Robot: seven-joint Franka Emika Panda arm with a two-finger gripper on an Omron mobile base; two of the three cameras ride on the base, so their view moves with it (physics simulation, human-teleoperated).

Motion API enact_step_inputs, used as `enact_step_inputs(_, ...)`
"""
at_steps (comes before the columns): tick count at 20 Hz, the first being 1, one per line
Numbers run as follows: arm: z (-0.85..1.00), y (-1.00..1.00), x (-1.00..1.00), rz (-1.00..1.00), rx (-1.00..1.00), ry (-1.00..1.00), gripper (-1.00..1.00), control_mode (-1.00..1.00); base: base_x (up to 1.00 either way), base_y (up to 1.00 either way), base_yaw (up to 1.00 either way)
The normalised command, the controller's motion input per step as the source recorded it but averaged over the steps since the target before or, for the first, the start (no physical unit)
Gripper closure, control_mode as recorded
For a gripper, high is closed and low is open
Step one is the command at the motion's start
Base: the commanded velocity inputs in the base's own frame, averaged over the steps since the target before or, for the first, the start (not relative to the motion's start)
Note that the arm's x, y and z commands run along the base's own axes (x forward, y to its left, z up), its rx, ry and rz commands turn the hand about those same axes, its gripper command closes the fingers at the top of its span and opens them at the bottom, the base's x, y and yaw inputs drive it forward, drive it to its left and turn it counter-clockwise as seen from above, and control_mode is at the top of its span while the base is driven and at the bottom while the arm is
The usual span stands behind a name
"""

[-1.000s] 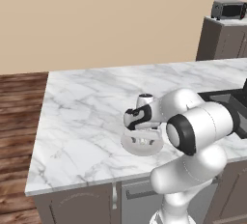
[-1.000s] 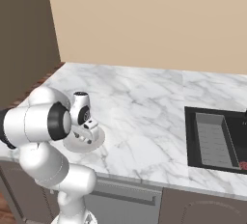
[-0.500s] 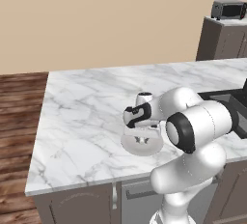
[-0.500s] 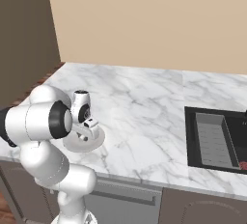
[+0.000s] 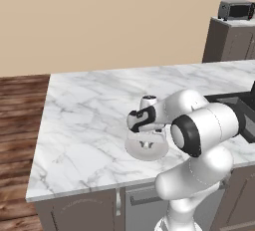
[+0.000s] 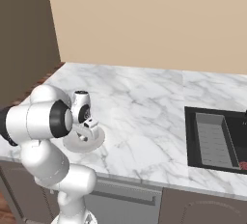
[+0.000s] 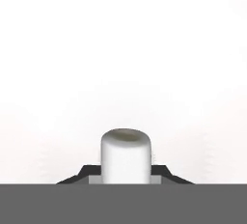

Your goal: Pick up the marshmallow and place it in the cup of hot chocolate on the dining counter.

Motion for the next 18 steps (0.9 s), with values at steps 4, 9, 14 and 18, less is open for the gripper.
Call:
enact_step_inputs(4,-0.01,0.0,-0.01,0.0,0.03,-0.01,1.0,-1.0,0.0,0.0,0.0)
enact_step_inputs(9,0.8,-0.02,-0.17,0.01,0.03,-0.09,1.0,-1.0,0.0,0.0,0.0)
enact_step_inputs(14,1.0,-0.14,-0.07,0.07,0.0,-0.1,1.0,-1.0,0.0,0.0,0.0)
enact_step_inputs(18,1.0,-0.27,-0.14,0.13,-0.04,-0.04,1.0,-1.0,0.0,0.0,0.0)
